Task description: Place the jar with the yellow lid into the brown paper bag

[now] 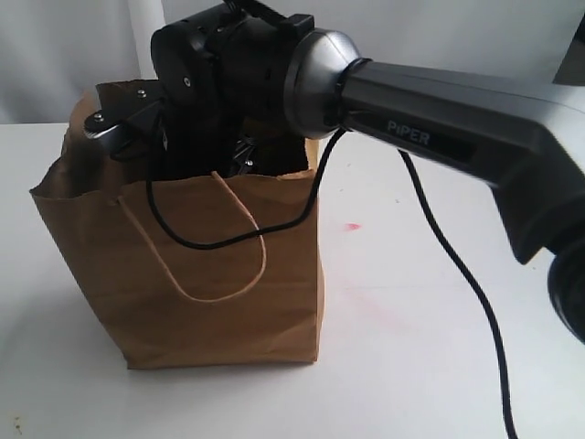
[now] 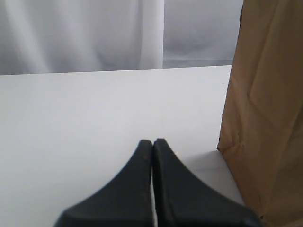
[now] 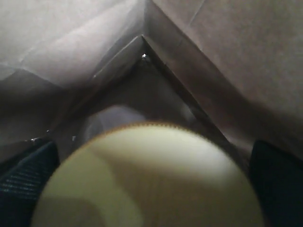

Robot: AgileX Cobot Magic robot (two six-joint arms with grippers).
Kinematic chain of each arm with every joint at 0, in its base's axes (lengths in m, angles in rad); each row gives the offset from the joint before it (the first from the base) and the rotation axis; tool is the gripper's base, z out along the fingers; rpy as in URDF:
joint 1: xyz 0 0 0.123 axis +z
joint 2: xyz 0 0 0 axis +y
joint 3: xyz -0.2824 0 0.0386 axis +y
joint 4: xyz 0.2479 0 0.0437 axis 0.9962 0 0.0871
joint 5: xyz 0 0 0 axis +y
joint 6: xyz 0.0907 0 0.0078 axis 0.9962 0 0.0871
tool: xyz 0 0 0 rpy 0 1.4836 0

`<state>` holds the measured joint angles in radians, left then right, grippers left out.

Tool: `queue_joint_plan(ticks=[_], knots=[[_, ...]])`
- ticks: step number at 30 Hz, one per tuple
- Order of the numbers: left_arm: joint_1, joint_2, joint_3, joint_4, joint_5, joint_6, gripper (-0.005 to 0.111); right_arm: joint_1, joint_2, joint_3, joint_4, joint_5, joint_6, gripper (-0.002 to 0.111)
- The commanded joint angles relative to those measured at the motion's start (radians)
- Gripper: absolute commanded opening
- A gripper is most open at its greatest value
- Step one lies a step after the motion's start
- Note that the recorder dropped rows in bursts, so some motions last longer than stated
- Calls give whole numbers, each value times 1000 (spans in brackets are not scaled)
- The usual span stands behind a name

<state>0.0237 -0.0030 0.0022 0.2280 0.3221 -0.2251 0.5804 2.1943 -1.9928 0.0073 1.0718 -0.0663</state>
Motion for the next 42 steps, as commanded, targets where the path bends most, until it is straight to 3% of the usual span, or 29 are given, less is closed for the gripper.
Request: queue_joint_plan(ticks=[1, 11, 15, 18, 27, 28, 29, 36, 42], knots=[[-3, 3, -2, -4, -4, -4, 1, -1, -61, 1, 1, 12, 0, 105], [-3, 3, -2, -4, -4, -4, 1, 0, -229, 1, 9, 19, 0, 105], [-3, 3, -2, -4, -4, -4, 1, 0, -289, 1, 39, 62, 0, 98], [-3, 3, -2, -4, -4, -4, 1, 0, -326, 1, 39, 115, 0, 83], [-3, 3, -2, -4, -4, -4, 1, 0, -428, 1, 60, 149, 15, 21], [-3, 3, -2, -4, -4, -4, 1, 0, -459, 1, 71, 149, 15, 7], [-3, 3, -2, -4, -4, -4, 1, 0, -471, 1, 76, 149, 15, 1], [-3, 3, -2, -4, -4, -4, 1, 0, -626, 55, 102, 149, 30, 0], [-3, 3, -2, -4, -4, -4, 1, 0, -919, 408, 98, 149, 30, 0]])
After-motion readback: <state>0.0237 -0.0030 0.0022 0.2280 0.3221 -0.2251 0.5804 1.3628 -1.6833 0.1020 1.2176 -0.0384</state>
